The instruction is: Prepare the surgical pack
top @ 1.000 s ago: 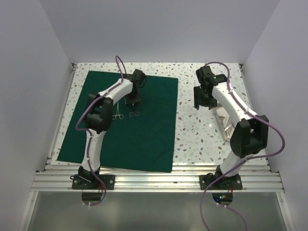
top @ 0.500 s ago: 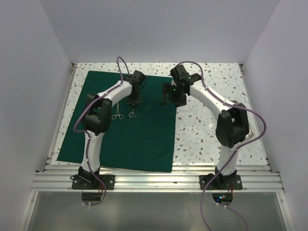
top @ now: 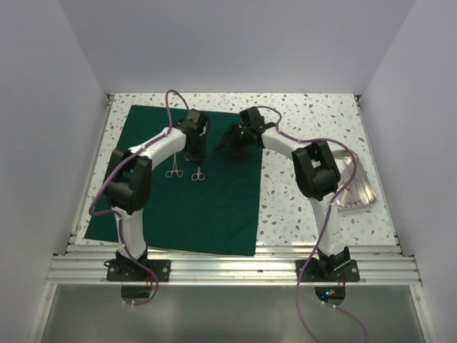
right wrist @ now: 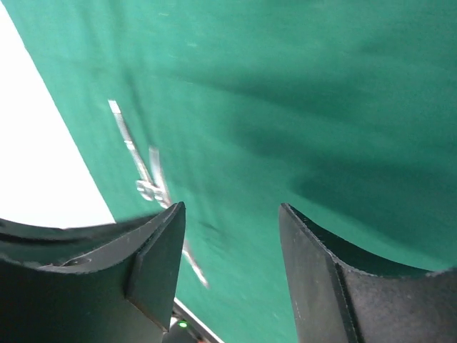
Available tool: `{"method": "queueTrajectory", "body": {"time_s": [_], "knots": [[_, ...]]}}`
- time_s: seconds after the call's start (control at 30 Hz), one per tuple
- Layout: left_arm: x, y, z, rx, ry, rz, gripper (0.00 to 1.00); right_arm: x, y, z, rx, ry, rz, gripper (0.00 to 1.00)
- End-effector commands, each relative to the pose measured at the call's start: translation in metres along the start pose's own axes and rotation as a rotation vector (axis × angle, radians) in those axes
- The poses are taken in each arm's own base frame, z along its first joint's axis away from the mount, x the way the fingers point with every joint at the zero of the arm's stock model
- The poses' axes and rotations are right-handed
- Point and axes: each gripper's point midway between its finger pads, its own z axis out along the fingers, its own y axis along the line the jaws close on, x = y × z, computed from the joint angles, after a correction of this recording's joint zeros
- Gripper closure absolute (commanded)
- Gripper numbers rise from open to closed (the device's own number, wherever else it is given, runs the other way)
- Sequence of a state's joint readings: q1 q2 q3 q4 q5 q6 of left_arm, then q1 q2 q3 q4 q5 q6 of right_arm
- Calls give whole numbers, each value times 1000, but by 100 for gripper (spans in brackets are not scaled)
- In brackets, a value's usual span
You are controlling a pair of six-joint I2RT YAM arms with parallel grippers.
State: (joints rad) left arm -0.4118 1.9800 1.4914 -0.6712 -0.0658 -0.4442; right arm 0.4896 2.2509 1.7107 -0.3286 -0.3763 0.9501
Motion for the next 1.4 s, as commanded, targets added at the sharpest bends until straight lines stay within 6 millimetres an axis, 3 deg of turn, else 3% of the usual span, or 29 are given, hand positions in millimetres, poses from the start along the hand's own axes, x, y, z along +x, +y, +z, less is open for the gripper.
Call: {"method": "queueTrajectory", "body": {"time_s": [0.0,0.43,0.63,0.73,0.77,0.8,0.83,0.87,0.9,0.93,0.97,1.0,1.03,1.07,1.13,1.17,1.2,1.27,1.3,1.33,1.37], "knots": [[-15,-12,-14,93,-75,19,100,2,57,4,-179,-16,-3,42],[-11,-26,-28,193,-97,14,100,40,57,31,-157,63,-20,46],[-6,-33,-32,238,-87,16,100,48,54,38,-155,83,-26,55],[-4,-35,-34,252,-84,18,100,49,58,37,-174,92,-42,71],[-4,-37,-35,265,-85,21,100,50,60,35,-188,101,-52,81],[-4,-38,-35,270,-82,23,100,51,62,33,-194,108,-60,100],[-6,-40,-37,281,-83,28,100,50,67,27,-201,104,-79,100],[-5,-38,-38,270,-75,26,90,45,66,21,-187,87,-93,100],[-9,-35,-41,261,-87,21,64,48,57,16,-142,100,-96,100],[-16,-28,-43,248,-100,3,52,44,48,8,-104,91,-144,100],[-20,-21,-45,237,-112,-11,44,34,47,-12,-81,65,-164,100],[-26,-13,-49,226,-130,-24,38,40,22,-23,9,100,-151,100],[-35,2,-51,205,-148,-53,34,33,11,-37,53,75,-169,100],[-36,15,-50,168,-141,-62,34,28,-9,-67,114,70,-196,100],[-45,41,-51,103,-149,-105,33,10,-36,-103,221,10,-291,100],[-44,54,-50,50,-145,-122,33,-6,-42,-138,268,-51,-312,100],[-44,60,-47,36,-137,-135,33,-4,-65,-161,372,-30,-321,100],[-41,79,-44,-71,-127,-151,33,-32,-100,-214,616,-131,-426,100],[-39,82,-39,-89,-116,-151,33,-33,-109,-246,714,-141,-455,100],[-36,84,-36,-103,-108,-158,34,-49,-128,-280,900,-198,-513,100],[-32,90,-32,-134,-96,-162,35,-49,-146,-308,1028,-179,-511,100]]}}
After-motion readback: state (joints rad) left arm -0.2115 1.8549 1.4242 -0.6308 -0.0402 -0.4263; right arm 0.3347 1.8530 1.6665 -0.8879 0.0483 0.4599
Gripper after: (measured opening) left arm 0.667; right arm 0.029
